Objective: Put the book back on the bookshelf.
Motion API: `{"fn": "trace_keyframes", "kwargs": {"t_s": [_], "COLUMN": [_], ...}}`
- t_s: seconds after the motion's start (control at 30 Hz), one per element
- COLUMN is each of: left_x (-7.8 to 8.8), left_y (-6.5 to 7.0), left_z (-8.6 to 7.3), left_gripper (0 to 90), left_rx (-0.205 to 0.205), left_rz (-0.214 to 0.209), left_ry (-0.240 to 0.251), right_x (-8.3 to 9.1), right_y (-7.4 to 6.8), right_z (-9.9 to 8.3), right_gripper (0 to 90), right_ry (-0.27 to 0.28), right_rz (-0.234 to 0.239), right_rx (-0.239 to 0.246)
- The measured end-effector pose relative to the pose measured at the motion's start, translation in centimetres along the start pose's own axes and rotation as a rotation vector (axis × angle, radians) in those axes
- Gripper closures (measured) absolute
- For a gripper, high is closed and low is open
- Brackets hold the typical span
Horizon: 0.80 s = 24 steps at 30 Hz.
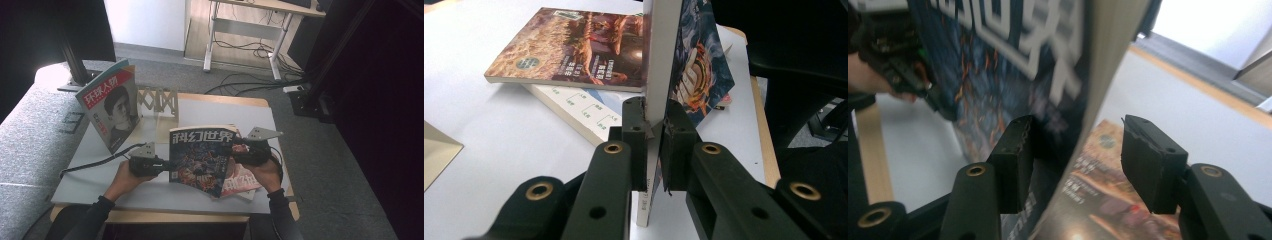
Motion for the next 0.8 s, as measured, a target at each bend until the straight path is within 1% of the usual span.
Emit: {"fn": "trace_keyframes", "kwargs": {"t_s": [0.13,0.2,0.27,0.33,0.37,0.4,0.5,0.57,0.63,0.73,0.8], "left_x": [0.2,0.2,0.4,0.6,0.6,0.7,0.9,0.9,0.8,0.8,0.9], "left_y": [0.3,0.4,0.5,0.5,0.5,0.5,0.5,0.5,0.6,0.5,0.6], "left_z": [-0.2,-0.3,-0.4,-0.5,-0.6,-0.6,-0.6,-0.5,-0.3,-0.1,0.2], "left_gripper": [82.9,82.8,82.8,82.7,82.7,82.6,81.3,78.0,73.8,71.4,70.1], "left_rx": [-0.009,-0.011,-0.012,-0.006,0.003,0.005,0.001,-0.004,-0.006,0.001,-0.007], "left_rz": [0.012,0.018,0.024,0.028,0.030,0.031,0.025,0.014,0.014,0.001,0.000], "left_ry": [0.008,0.011,0.011,0.012,0.016,0.017,0.008,-0.002,-0.009,-0.007,0.004], "right_x": [-1.3,-1.6,-1.8,-1.9,-1.9,-1.8,-1.7,-1.5,-1.4,-1.4,-1.4], "right_y": [-0.7,-0.9,-1.0,-1.2,-1.3,-1.4,-1.7,-1.8,-1.9,-1.8,-1.9], "right_z": [-0.8,-1.0,-1.0,-1.0,-1.0,-1.0,-0.9,-0.9,-1.0,-1.1,-1.2], "right_gripper": [53.0,56.8,61.2,63.9,65.4,67.0,70.0,72.9,73.9,74.1,74.0], "right_ry": [-0.019,-0.017,-0.004,0.005,0.010,0.024,0.049,0.060,0.062,0.064,0.067], "right_rz": [0.035,0.046,0.049,0.049,0.050,0.056,0.073,0.081,0.081,0.080,0.084], "right_rx": [-0.010,-0.019,-0.026,-0.029,-0.030,-0.031,-0.030,-0.024,-0.015,-0.014,-0.008]}}
Point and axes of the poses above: each handheld gripper's, and its own axes: x roughly backward along the jaws, z roughly out of its top, y roughly to its right, the point moved 3 cm from there along -x, roughly forward along the jaws, and after that the axes turned 11 degrees about x, right-handed, at the moved point
